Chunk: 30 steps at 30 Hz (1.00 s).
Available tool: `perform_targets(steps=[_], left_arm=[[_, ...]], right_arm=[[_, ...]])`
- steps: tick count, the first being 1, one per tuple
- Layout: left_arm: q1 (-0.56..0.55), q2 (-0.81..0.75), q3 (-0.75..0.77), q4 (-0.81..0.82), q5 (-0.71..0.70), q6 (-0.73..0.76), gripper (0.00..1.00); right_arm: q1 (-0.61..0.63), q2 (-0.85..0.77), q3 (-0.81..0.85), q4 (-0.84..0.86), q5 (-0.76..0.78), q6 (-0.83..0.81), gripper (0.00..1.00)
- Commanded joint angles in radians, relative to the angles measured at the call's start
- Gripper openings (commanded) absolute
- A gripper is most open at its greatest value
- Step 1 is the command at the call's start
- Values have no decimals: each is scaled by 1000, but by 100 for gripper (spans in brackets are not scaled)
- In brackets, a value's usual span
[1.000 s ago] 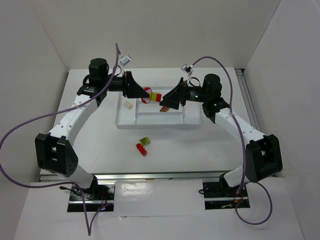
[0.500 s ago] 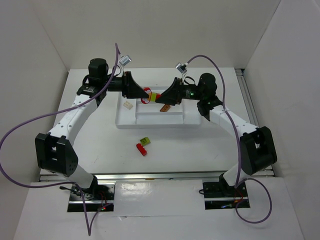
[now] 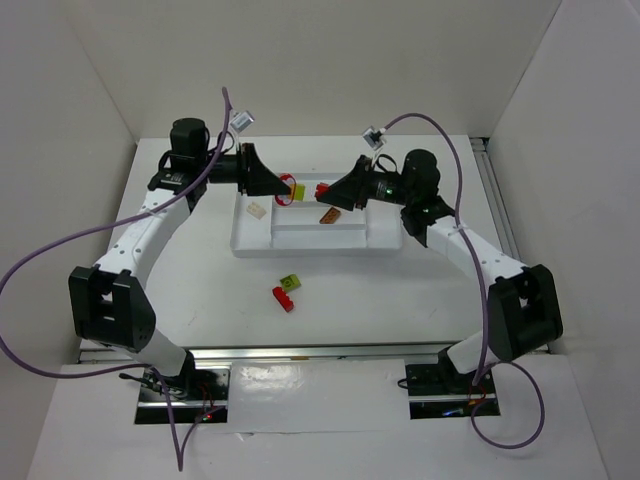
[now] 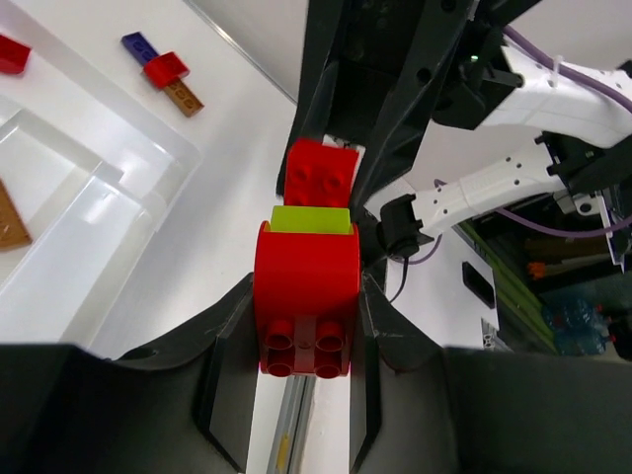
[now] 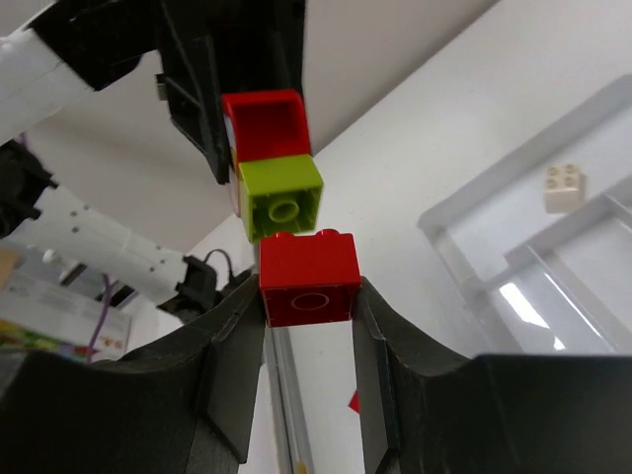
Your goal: Sort the legos into containers by color
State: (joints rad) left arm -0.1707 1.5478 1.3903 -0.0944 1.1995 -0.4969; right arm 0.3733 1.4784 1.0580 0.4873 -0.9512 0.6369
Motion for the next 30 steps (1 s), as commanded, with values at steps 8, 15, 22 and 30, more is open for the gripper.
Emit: perform_targets(steps=[8,15,22,30], left_arm=[[25,-2,-11,-27,-23,37,0],[-6,41,19,-27,-95,6,0],[-49,51,53,-146,-264,55,0],[-87,69,62,-199,-347,66,0]], right_arm=[[-70,-181,-16,-435,385,-224,0],[-83,-92,77,-676,708,-206,0],[-83,88,134,-770,988,-206,0],[-83,273,218,-751,1043,-243,25]])
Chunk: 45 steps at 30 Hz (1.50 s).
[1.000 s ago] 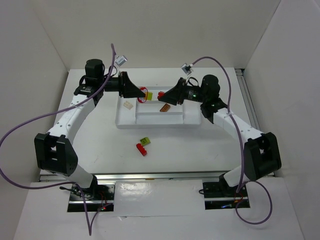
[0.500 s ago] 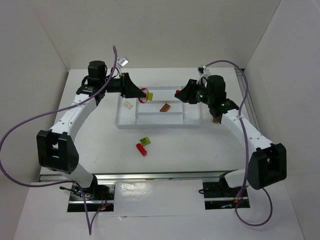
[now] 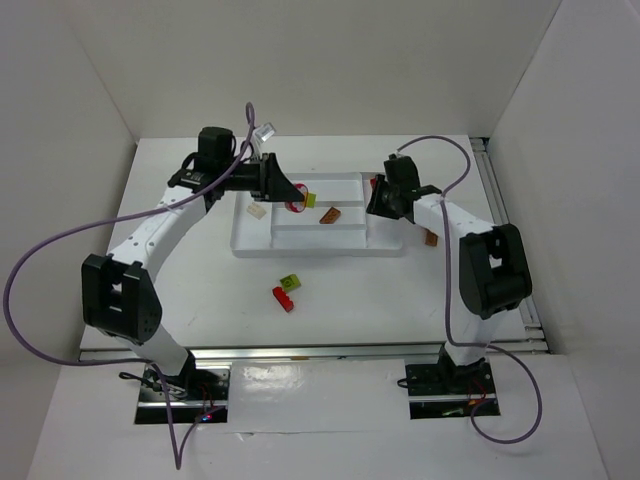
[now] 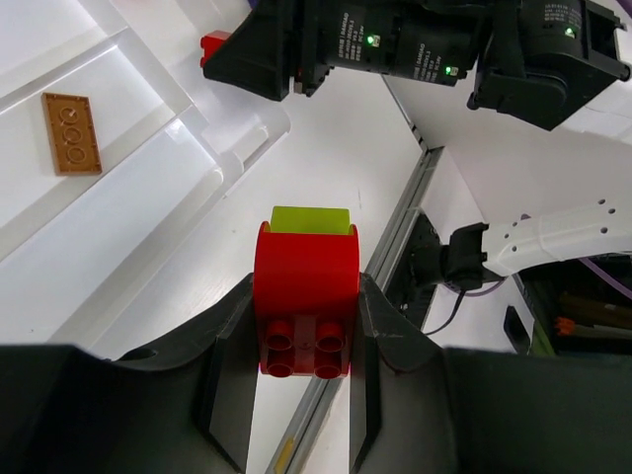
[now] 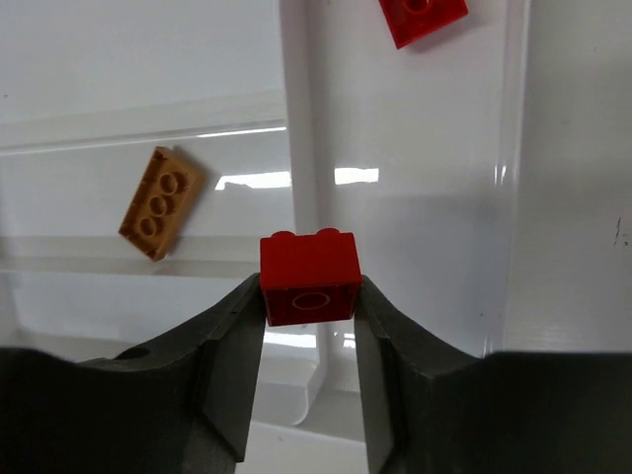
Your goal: Sort the legos into containers by color
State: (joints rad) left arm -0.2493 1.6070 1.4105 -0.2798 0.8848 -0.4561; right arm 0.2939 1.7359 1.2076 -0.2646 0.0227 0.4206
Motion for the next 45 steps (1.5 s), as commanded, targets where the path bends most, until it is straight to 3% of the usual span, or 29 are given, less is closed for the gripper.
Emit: perform_targets(steps=[1,5,8,12,15,16,18,21,23,29,40,45], left_arm=[[-8,10,42,-24,-32,25,0],[-18,10,51,-24,-41,25,0],[-18,10,51,-24,-29,36,0],[-18,10,62,-24,-10,45,0],[-18,19,82,-24,69,66,0],[-18,19,82,-24,110,76,0],[-18,19,82,-24,153,76,0],[-18,19,82,10,204,76,0],[-18,10,82,20,216,76,0],[-18,10,73,40,247,67,0],[-18,1,64,60,266,57,0],[-18,1,54,60,266,57,0]], right_arm=[[-4,16,79,1,85,-26,50],[-4,-2,92,-8,94,-36,68],[-4,-50,80,-19,94,-36,68],[-4,-163,24,-4,82,-26,61],[-13,-265,-37,68,-105,-69,60],[-13,-323,-72,141,-260,-81,66],[-13,-369,-101,221,-425,-82,83],[-13,-400,-120,350,-697,-51,95],[-13,-391,-120,427,-852,-23,95],[0,-310,-109,605,-1095,79,96],[88,-228,-62,630,-1158,60,91],[108,-194,-52,701,-1169,99,77]])
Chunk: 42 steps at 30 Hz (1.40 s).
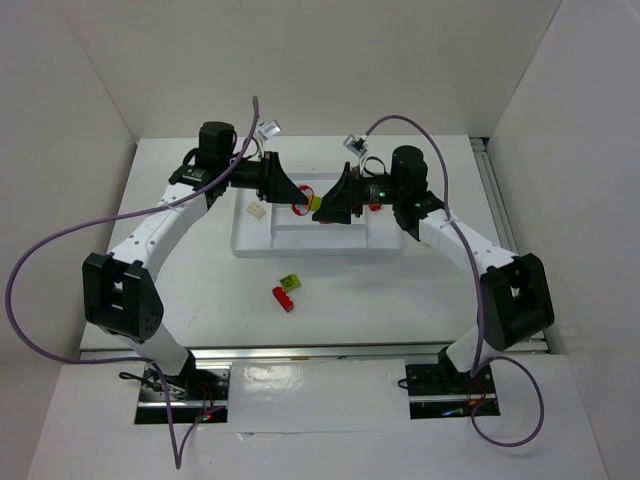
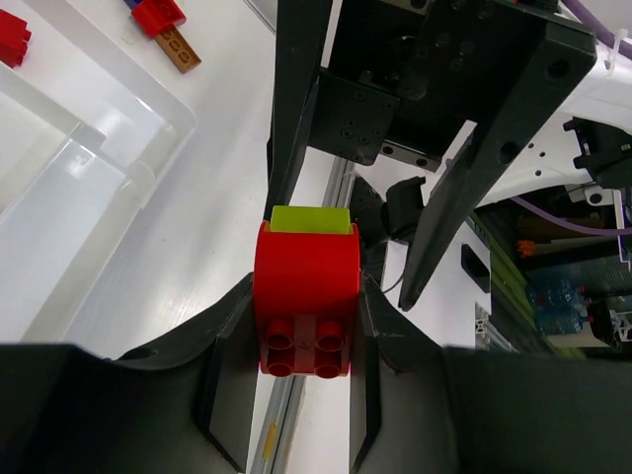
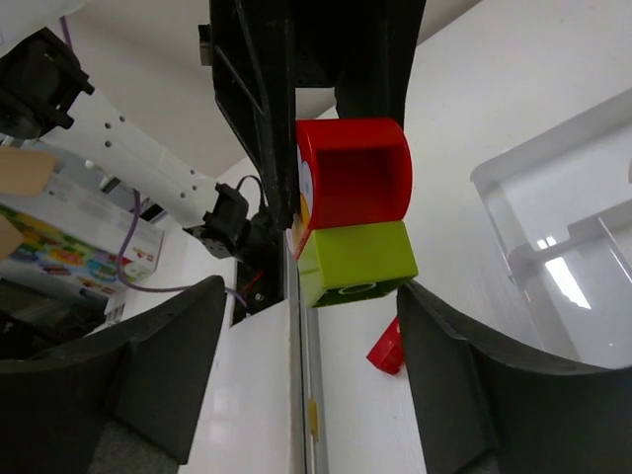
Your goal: Sort the legos into containers by color
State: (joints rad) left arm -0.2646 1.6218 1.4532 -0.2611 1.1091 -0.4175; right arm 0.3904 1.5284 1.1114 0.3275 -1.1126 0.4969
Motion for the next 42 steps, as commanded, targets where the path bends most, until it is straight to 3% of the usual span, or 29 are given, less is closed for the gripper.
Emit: perform_targets(steps=[1,8,15,20,21,23,28,36,42], left_arm=[[-2,-14,12,42,41,19,0],[-2,-23,3,42,51,19,0],[-2,-33,3,42,60,28,0],[-2,-33,-7,42,60,37,0],[-2,-33,-7,42,60,37,0],[-2,-42,-7,42,60,37,0],[30,-42,-7,31,51,46,0],[64,-51,-16,22,47,37,0],[84,-51,-36,22,-20,16,0]], right_arm=[[11,13,44,123,-33,40,75],[11,49,44,252,-44,126,58],[11,58,44,300,-44,164,51],[21,67,34,381,-44,221,24],[21,67,34,381,-44,221,14],[21,67,24,364,-23,212,9],[10,49,1,222,39,144,0],[-8,19,-18,21,144,17,0],[-18,76,49,-143,402,-26,0]])
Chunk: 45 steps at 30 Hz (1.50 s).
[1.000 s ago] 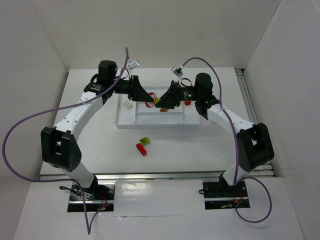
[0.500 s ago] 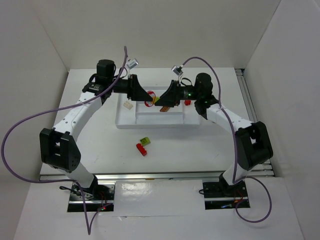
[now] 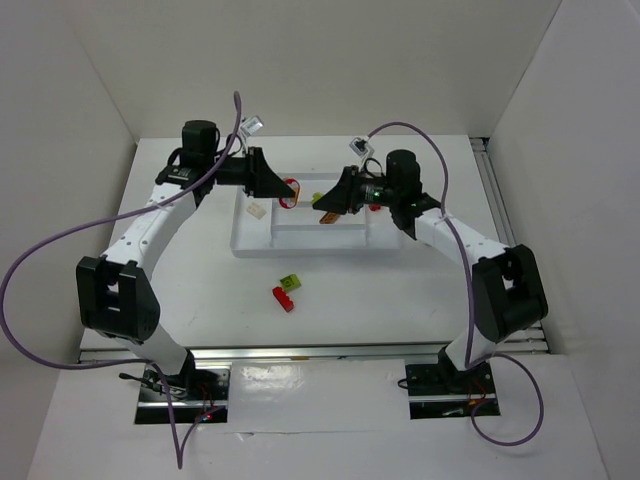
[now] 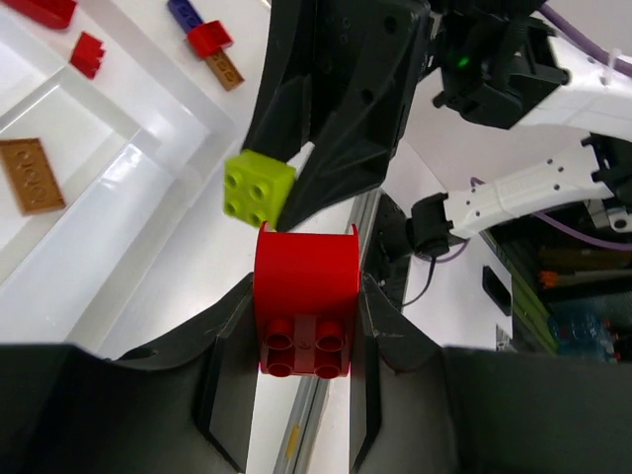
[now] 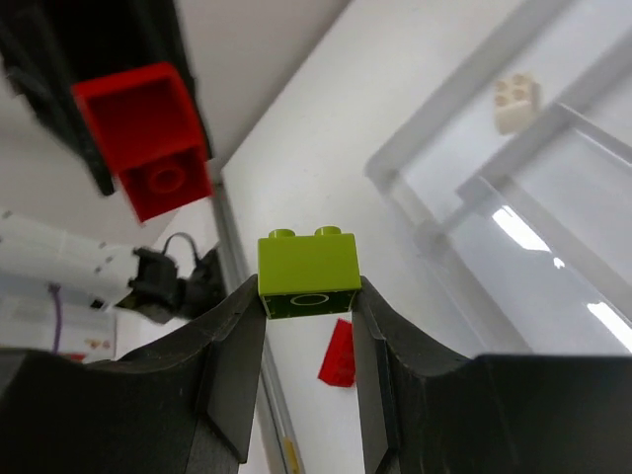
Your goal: Sort the legos into containers by color
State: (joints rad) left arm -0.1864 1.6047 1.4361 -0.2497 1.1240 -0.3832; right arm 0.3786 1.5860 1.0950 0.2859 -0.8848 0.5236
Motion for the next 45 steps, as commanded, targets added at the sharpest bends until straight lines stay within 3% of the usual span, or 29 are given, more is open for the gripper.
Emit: perform_targets(steps=[1,5,6,8,14,20,23,24,26,28,32,36,41,45], left_arm=[[14,-25,-19,10,-55,-19,0],[15,-25,-28,-78,-232,-34,0],[15,-35,-37,-79,-268,-49,0],[15,-49,-55,-79,-326,-88,0],[15,-126,-134,-79,-449,-131,0],[-16,-138,-155,-79,-463,-140,0],[-25,-129,-155,-79,-472,-140,0],[-36,-120,-155,-79,-472,-140,0],[-45,-120,-137,-79,-483,-140,0],[-65,-111,-126,-79,-492,-140,0],[-87,-71,-105,-79,-448,-157,0],[-180,12,-10,-68,-510,-178,0],[-286,289,145,-11,-469,-215,0],[-346,492,398,-60,-504,-215,0]], right_arm=[[-6,35,89,-137,228,-53,0],[28,162,235,-315,574,-92,0],[42,192,268,-386,744,-102,0],[51,299,379,-474,843,-112,0],[82,431,517,-541,1038,-149,2],[94,549,611,-547,1067,-149,8],[94,569,635,-547,1067,-149,34],[94,569,646,-547,1067,-149,55],[94,569,657,-547,1067,-149,66],[94,543,677,-556,1067,-158,79],[85,396,600,-556,1134,-158,80],[49,119,317,-504,1337,-117,81],[-59,-182,102,-564,1489,-21,81],[-93,-328,3,-681,1537,51,83]])
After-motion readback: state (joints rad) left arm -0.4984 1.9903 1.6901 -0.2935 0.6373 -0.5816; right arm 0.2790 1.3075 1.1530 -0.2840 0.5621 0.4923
